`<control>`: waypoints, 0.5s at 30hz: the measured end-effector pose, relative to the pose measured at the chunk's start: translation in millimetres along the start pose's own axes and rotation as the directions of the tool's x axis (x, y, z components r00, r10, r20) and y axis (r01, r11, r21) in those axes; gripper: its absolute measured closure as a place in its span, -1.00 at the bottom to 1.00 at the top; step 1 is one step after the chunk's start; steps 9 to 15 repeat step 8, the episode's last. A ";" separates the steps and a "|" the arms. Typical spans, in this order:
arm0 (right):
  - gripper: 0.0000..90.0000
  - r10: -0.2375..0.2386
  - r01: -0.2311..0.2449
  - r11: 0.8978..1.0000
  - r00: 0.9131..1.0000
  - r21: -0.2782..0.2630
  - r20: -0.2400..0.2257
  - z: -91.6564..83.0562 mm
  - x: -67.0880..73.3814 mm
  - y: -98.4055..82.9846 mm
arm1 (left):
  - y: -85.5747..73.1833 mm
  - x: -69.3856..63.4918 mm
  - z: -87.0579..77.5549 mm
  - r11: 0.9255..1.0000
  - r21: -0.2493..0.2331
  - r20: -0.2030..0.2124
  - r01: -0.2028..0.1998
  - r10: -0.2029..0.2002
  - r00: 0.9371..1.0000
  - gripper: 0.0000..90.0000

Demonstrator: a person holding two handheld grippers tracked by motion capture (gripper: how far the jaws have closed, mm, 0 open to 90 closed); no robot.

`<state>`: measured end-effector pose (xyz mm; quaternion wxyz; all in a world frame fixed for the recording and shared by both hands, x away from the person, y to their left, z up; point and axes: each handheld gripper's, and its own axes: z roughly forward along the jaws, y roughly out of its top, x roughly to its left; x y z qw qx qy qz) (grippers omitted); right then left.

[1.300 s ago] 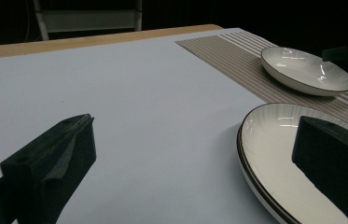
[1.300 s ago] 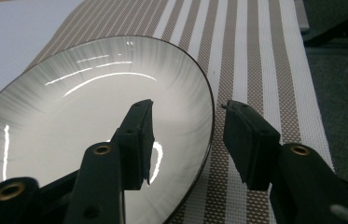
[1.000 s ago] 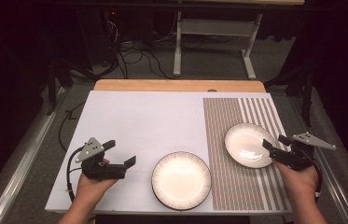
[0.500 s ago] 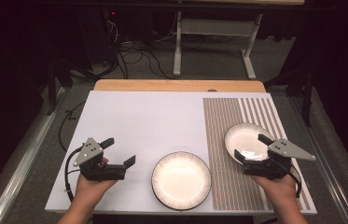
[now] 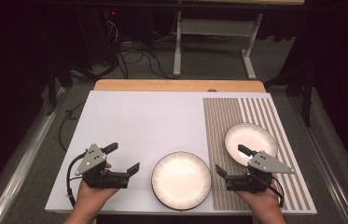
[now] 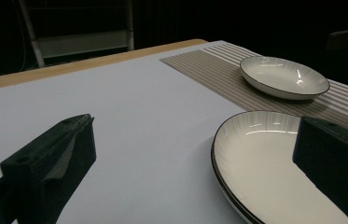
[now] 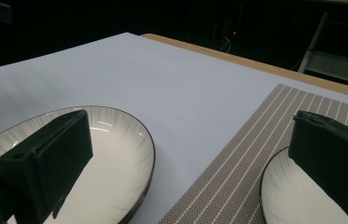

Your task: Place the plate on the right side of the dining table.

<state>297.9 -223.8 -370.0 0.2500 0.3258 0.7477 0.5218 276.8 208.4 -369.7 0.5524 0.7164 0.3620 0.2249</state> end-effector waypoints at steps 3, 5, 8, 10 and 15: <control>-0.98 0.019 -0.019 1.000 1.000 -0.010 0.006 -1.9 -5.3 -1.4 | -0.4 3.0 -1.2 1.000 -0.003 -0.009 0.016 -0.016 1.000 -1.00; -0.98 0.022 -0.022 1.000 1.000 -0.018 0.011 -3.2 -6.8 -1.0 | -1.2 4.4 -1.8 1.000 -0.005 -0.011 0.025 -0.025 1.000 -1.00; -0.98 0.020 -0.019 1.000 1.000 -0.023 0.014 -4.4 -9.1 -0.2 | -2.6 4.2 -2.3 1.000 0.001 -0.009 0.022 -0.022 1.000 -1.00; -0.98 0.020 -0.019 1.000 1.000 -0.023 0.014 -4.4 -9.1 -0.2 | -2.6 4.2 -2.3 1.000 0.001 -0.009 0.022 -0.022 1.000 -1.00; -0.98 0.020 -0.019 1.000 1.000 -0.023 0.014 -4.4 -9.1 -0.2 | -2.6 4.2 -2.3 1.000 0.001 -0.009 0.022 -0.022 1.000 -1.00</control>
